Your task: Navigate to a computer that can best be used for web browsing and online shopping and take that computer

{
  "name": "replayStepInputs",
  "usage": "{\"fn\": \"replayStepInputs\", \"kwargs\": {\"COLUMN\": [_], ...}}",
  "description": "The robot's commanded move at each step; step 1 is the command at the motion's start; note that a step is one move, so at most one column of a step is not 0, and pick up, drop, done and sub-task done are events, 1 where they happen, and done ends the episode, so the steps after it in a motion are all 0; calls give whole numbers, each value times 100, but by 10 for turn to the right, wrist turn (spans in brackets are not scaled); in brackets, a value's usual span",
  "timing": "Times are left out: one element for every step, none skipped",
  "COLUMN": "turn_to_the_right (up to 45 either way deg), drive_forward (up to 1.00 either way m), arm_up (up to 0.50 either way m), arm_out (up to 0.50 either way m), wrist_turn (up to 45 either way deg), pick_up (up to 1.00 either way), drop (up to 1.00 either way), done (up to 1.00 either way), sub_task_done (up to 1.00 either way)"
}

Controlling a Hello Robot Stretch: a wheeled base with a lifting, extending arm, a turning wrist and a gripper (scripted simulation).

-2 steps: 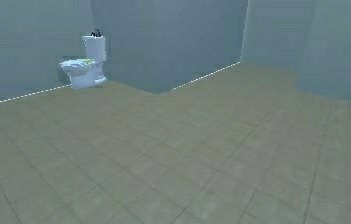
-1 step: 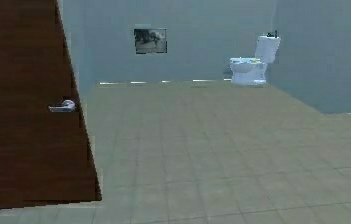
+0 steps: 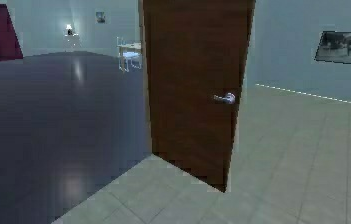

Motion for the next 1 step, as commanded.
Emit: {"fn": "replayStepInputs", "kwargs": {"turn_to_the_right": [-330], "drive_forward": [0], "arm_up": [0], "arm_out": [0], "wrist_turn": [0], "pick_up": [0], "drop": [0], "done": [0], "sub_task_done": [0]}}
